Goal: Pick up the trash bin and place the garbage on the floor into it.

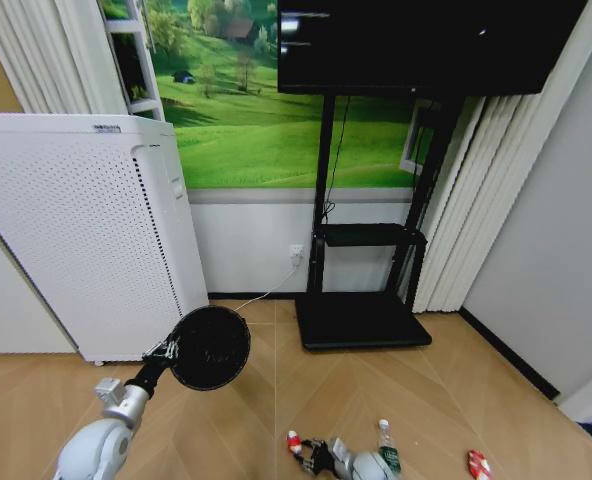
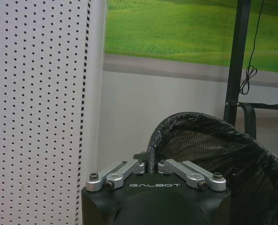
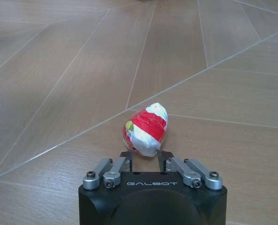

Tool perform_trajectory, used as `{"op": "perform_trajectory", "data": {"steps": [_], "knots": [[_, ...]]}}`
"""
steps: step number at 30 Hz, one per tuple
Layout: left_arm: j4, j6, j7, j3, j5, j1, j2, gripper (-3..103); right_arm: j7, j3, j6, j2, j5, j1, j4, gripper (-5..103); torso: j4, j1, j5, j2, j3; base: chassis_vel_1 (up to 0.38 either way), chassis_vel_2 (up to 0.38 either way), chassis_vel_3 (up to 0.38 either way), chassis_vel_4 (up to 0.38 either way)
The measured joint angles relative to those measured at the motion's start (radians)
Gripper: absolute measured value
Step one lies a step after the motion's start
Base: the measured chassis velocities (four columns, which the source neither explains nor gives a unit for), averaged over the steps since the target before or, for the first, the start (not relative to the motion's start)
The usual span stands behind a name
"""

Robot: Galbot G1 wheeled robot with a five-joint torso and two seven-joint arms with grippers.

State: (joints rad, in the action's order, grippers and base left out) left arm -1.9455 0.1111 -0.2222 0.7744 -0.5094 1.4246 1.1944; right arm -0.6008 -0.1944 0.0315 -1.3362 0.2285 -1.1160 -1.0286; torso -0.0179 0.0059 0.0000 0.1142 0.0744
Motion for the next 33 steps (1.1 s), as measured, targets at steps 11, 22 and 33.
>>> {"op": "perform_trajectory", "data": {"steps": [11, 22, 33], "knots": [[0.0, 0.0, -0.002, 0.002, 0.0, 0.001, 0.001, 7, -0.002, -0.018, 0.003, 0.003, 0.001, -0.023, -0.029, -1, 0.0, 0.0, 0.0, 0.0, 0.0, 0.0, 0.0, 0.0, 0.0], [0.017, -0.003, -0.007, 0.001, -0.001, -0.006, 0.001, 7, 0.026, -0.042, -0.048, 0.017, -0.076, -0.068, -0.148, 42, 0.0, 0.0, 0.0, 0.0, 0.0, 0.0, 0.0, 0.0, 0.0], [0.046, -0.013, -0.014, -0.003, -0.004, -0.019, -0.002, 7, 0.211, 0.035, -0.264, -0.002, -0.346, -0.137, -0.227, 86, -0.0001, 0.0, 0.0, 0.0, 0.0, 0.0, 0.0, 0.0, 0.0]]}}
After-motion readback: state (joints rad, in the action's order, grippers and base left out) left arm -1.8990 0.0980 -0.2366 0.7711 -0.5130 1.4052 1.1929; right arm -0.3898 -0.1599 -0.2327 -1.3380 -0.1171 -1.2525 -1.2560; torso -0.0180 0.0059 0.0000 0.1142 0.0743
